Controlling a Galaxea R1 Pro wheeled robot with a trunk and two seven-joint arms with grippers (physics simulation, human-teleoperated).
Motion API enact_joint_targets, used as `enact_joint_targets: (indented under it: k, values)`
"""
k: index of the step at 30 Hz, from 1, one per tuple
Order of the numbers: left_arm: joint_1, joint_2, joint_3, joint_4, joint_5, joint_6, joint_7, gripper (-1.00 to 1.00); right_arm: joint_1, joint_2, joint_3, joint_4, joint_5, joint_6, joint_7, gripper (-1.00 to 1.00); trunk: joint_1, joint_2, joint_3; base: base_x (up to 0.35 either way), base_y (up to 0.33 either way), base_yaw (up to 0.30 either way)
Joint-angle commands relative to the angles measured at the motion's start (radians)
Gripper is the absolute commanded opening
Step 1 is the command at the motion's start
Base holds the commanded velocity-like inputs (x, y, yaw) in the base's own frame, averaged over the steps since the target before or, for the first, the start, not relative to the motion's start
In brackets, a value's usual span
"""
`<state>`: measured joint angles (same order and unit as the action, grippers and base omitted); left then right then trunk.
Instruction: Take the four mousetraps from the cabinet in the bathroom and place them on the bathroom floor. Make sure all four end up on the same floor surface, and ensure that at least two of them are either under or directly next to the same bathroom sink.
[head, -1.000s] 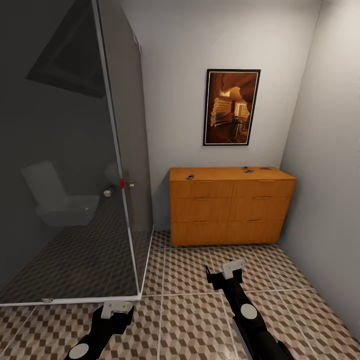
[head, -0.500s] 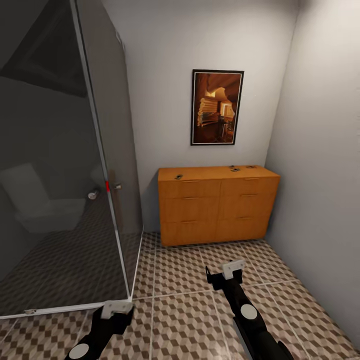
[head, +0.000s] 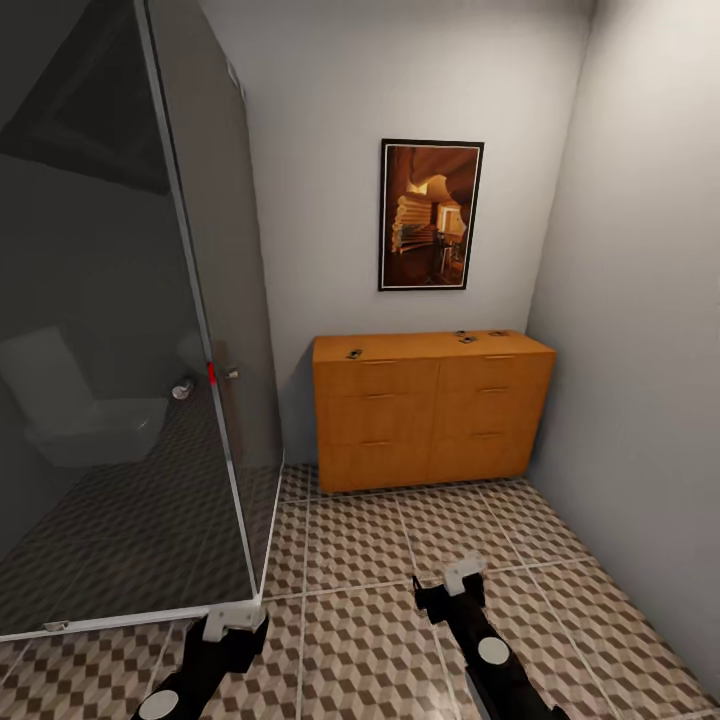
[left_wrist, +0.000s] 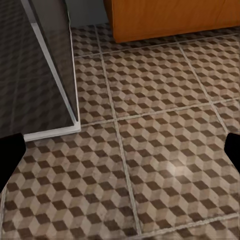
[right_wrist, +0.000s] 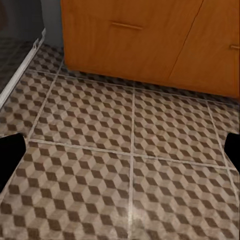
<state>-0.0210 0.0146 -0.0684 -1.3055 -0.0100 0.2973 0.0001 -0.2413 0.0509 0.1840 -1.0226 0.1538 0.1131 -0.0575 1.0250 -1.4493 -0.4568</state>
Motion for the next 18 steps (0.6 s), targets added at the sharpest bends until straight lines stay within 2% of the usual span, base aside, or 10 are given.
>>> enact_joint_targets:
  k: [1,4,5,6,7,12,13,14,18]
  values:
    - [0.000,0.001,-0.001,0.005,-0.001,0.006,0.000,1.00,-0.001,0.000,0.002,0.033,0.011,0.007,-0.005,1.00,0.000,-0.001,-0.001,0.000,0.000,-0.003]
    - [0.000,0.000,-0.003,0.037,0.000,0.006,0.000,1.00,-0.001,0.000,0.001,0.144,0.011,0.005,-0.005,1.00,0.000,-0.001,-0.001,0.000,0.000,-0.002]
    - [0.000,-0.003,-0.006,0.078,0.001,0.006,0.000,1.00,-0.001,0.001,0.001,0.227,0.010,-0.003,-0.004,1.00,0.000,-0.001,-0.001,0.000,0.000,0.000]
    - [0.000,-0.005,-0.007,0.107,0.001,0.005,0.000,1.00,0.000,0.001,0.001,0.270,0.010,-0.011,-0.004,1.00,0.000,-0.001,-0.001,0.000,0.000,0.000]
    - [0.000,-0.013,-0.007,0.345,0.003,-0.013,-0.001,1.00,-0.001,0.003,-0.001,0.535,0.005,-0.113,-0.004,1.00,0.000,-0.001,-0.001,0.000,0.000,0.000]
    - [0.000,-0.012,-0.005,0.560,0.005,-0.091,0.000,1.00,0.000,0.006,-0.003,0.731,-0.009,-0.214,-0.004,1.00,0.000,-0.001,-0.001,0.000,0.000,0.000]
    - [0.000,-0.011,-0.005,0.602,0.006,-0.113,0.000,1.00,0.000,0.006,-0.004,0.766,-0.014,-0.228,-0.003,1.00,0.000,-0.001,-0.001,0.000,0.000,0.000]
    - [0.000,-0.011,-0.005,0.682,0.006,-0.161,0.001,1.00,-0.001,0.008,-0.004,0.830,-0.027,-0.248,-0.003,1.00,0.000,-0.001,-0.001,0.000,0.000,0.000]
    - [0.000,-0.010,-0.005,0.832,0.007,-0.253,0.002,1.00,-0.001,0.013,-0.004,0.927,-0.057,-0.270,-0.001,1.00,0.000,-0.001,-0.001,0.000,0.000,0.000]
